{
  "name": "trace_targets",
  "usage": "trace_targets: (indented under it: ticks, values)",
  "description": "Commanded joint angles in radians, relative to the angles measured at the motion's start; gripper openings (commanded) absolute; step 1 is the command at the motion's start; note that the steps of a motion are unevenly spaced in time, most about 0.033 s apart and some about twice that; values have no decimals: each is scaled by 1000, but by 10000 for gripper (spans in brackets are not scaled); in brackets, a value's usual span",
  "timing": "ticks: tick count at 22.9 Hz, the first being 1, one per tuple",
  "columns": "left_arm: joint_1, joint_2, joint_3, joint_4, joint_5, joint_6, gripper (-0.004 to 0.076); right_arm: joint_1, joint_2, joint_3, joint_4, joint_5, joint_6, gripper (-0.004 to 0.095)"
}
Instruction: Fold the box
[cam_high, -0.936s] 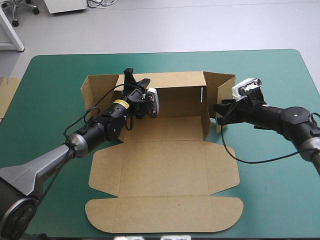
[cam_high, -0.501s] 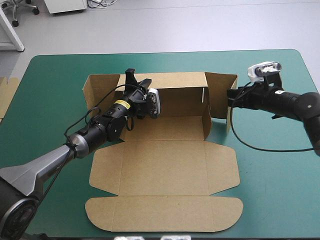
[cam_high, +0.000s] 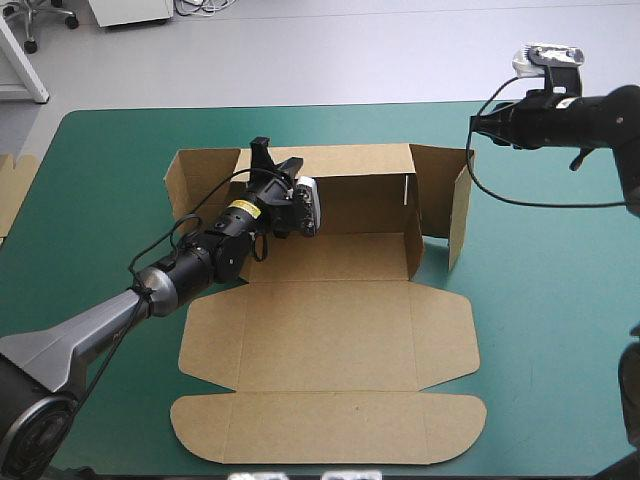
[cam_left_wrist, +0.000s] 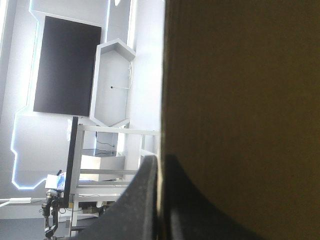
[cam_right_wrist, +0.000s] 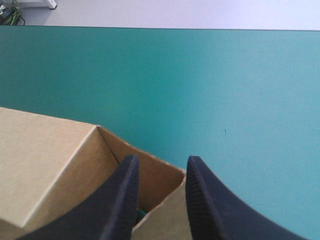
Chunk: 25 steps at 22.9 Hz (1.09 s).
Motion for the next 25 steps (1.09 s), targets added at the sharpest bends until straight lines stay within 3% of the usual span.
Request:
trace_targets:
  ticks: [1, 7, 14, 21, 25]
  values:
    - [-7, -40, -26, -23, -87, -20, -10, -8, 141, -184, 2, 42, 63, 297]
    - [-7, -40, -26, -25, -73, -20, -10, 3, 335, -359, -3, 159, 104, 296]
    - [-7, -40, -26, -31, -71, -20, -10, 39, 337, -351, 11, 309, 35, 296]
    - [-7, -40, -26, -31, -71, -20, -10, 43, 254, -276, 82, 302, -69, 296]
    - [-7, -40, -26, -49, -71, -20, -10, 43, 186, -124, 177, 218, -182, 292]
